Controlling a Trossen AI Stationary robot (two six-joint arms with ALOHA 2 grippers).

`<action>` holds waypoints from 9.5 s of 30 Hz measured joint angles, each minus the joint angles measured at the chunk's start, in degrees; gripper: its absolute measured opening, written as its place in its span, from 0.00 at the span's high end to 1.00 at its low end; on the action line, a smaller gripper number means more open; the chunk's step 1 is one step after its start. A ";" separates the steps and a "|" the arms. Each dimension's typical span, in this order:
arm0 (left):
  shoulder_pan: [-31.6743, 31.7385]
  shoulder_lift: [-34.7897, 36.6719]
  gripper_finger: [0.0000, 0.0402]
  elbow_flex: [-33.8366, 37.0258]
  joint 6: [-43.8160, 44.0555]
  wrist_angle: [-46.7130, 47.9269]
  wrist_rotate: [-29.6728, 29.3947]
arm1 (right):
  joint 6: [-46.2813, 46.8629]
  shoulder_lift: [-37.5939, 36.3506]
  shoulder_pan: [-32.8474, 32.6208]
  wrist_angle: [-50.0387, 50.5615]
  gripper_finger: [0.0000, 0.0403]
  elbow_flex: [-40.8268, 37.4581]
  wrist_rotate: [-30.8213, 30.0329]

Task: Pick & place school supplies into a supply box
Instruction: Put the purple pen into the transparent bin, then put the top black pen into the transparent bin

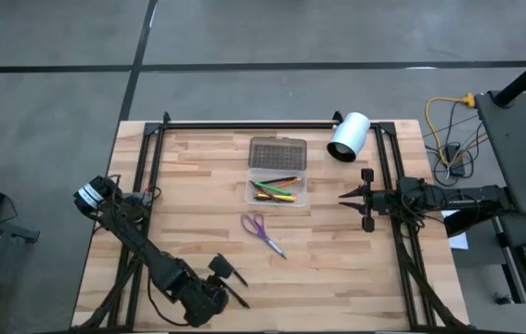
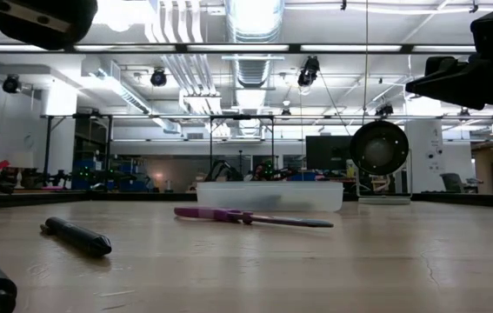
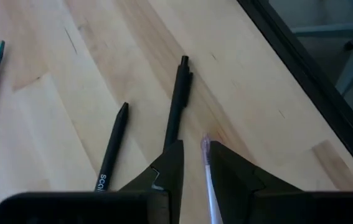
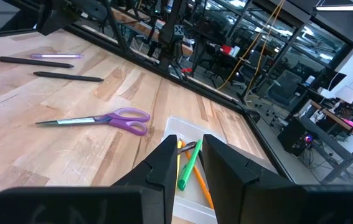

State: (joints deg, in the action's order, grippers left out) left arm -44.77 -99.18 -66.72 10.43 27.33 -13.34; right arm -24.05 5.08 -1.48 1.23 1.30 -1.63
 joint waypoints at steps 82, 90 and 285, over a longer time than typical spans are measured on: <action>0.52 -0.19 0.97 9.52 21.63 0.74 15.32 | -0.01 -0.02 0.01 0.00 0.83 0.00 0.02; 0.06 -0.26 0.97 5.41 9.54 0.18 10.75 | 0.00 0.00 0.02 0.00 0.83 0.00 0.02; 27.29 -2.62 0.74 -2.70 -29.14 2.27 -4.62 | 0.00 -0.02 0.01 0.01 0.83 0.00 0.02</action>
State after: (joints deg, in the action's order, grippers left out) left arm -17.48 -101.80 -69.42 -18.71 29.61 -17.96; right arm -24.05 5.06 -1.46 1.25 1.30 -1.61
